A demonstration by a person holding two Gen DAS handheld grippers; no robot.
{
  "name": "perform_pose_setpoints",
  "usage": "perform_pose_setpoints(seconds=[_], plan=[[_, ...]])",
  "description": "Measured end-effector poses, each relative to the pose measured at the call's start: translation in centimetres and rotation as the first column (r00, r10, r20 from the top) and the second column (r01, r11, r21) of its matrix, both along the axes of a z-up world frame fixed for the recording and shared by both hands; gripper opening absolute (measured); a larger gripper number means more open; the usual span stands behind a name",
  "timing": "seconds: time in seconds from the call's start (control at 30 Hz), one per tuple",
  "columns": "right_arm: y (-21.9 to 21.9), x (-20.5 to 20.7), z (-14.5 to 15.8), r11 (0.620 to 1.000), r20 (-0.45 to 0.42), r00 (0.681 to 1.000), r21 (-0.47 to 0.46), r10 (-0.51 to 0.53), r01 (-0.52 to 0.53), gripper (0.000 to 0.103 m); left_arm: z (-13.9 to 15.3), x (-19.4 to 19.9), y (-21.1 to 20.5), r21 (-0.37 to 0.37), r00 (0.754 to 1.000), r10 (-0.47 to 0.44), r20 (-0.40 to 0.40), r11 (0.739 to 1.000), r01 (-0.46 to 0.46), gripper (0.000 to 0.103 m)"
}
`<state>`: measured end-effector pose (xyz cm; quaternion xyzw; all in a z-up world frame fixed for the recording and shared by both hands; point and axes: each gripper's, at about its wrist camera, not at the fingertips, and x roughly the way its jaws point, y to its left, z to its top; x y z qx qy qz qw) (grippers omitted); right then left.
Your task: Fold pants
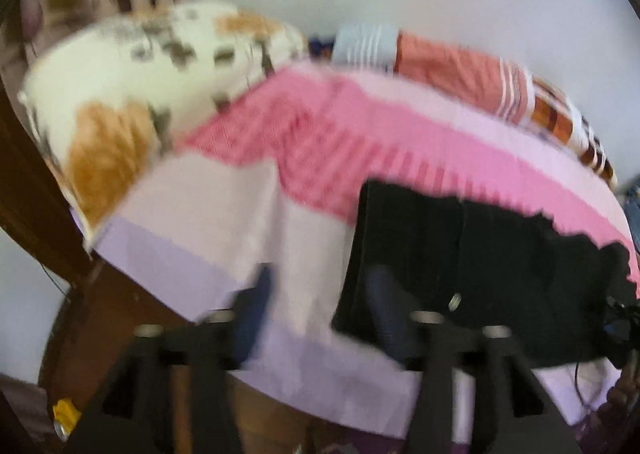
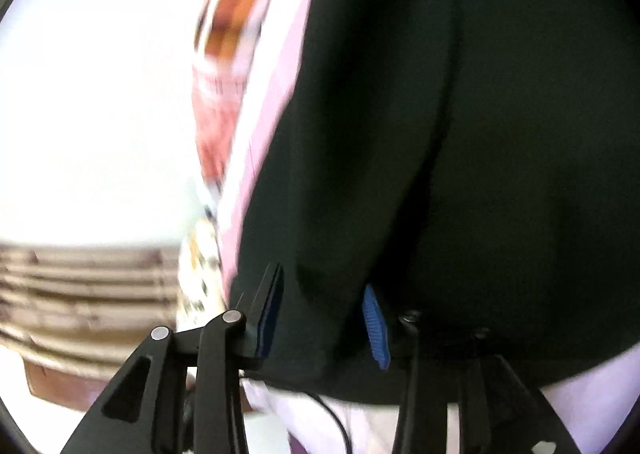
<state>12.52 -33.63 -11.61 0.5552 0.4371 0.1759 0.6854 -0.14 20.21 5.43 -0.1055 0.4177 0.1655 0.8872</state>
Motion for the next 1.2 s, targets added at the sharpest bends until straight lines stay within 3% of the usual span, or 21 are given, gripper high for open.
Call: perform_pose_setpoints(seconds=[0.1,0.17,0.27,0.5,0.57,0.73,0.77,0.9,0.97,1.07,1.2], plan=[[-4.5,0.9,-1.0,0.993,0.028,0.994,0.063,-0.106,0.104,0.036,1.5,1.0,-1.4,-0.007,0.997,-0.053,0.061,0.999,0.054,0.074],[-6.9,1.6,-1.5,0.977,0.049,0.983,0.129,-0.178,0.17,0.036,1.3,2.6,-2.8,-0.013,0.994,-0.095,0.055,0.995,0.096,0.075],[-10.1,2.8,-1.4,0.959,0.078,0.962,0.14,-0.26,0.248,0.036,-0.1,4.7,-5.4,-0.083,0.984,-0.176,0.034,0.98,0.179,0.075],[-15.9,4.7,-1.8,0.911,0.068,0.92,0.188,-0.385,0.367,0.034,-2.0,6.9,-10.8,-0.12,0.956,-0.293,0.011,0.949,0.293,0.075],[-17.3,5.0,-2.1,0.896,0.048,0.908,0.192,-0.416,0.4,0.028,-2.7,7.3,-11.7,-0.145,0.95,-0.313,-0.009,0.94,0.309,0.075],[-19.3,5.9,-3.3,0.895,-0.038,0.914,0.189,-0.404,0.404,0.006,-3.9,7.9,-12.3,-0.181,0.943,-0.327,-0.055,0.932,0.313,0.075],[-19.4,6.0,-3.5,0.898,-0.056,0.916,0.182,-0.397,0.4,0.002,-3.9,8.0,-12.3,-0.181,0.944,-0.323,-0.059,0.934,0.308,0.075],[-19.6,7.0,-3.1,0.918,-0.081,0.926,0.125,-0.368,0.376,0.003,-4.1,8.5,-12.1,-0.205,0.946,-0.316,-0.071,0.933,0.296,0.075],[-19.6,7.5,-2.4,0.934,-0.09,0.933,0.045,-0.349,0.354,0.002,-4.3,8.8,-12.2,-0.215,0.944,-0.32,-0.081,0.931,0.297,0.075],[-18.9,7.6,-0.1,0.934,-0.067,0.932,0.007,-0.356,0.358,0.005,-4.4,9.0,-12.5,-0.212,0.94,-0.33,-0.092,0.929,0.305,0.075],[-19.4,4.3,3.4,0.925,0.007,0.927,-0.064,-0.376,0.375,0.005,-4.3,8.7,-12.8,-0.148,0.936,-0.338,-0.099,0.935,0.322,0.075]])
